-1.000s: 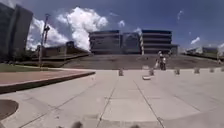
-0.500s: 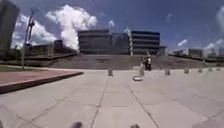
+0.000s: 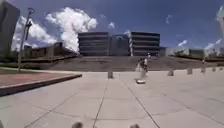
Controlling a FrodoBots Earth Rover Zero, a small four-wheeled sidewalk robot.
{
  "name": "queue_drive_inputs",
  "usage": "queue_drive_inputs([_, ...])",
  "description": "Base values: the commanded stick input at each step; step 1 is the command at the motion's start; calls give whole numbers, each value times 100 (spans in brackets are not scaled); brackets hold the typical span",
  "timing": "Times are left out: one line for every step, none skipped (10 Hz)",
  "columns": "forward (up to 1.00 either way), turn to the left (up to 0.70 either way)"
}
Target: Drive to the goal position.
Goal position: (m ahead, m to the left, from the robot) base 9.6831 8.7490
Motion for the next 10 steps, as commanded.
queue_drive_inputs([70,0])
queue_drive_inputs([70,0])
queue_drive_inputs([70,0])
queue_drive_inputs([70,0])
queue_drive_inputs([70,0])
queue_drive_inputs([70,0])
queue_drive_inputs([70,0])
queue_drive_inputs([70,8])
queue_drive_inputs([70,19])
queue_drive_inputs([70,29])
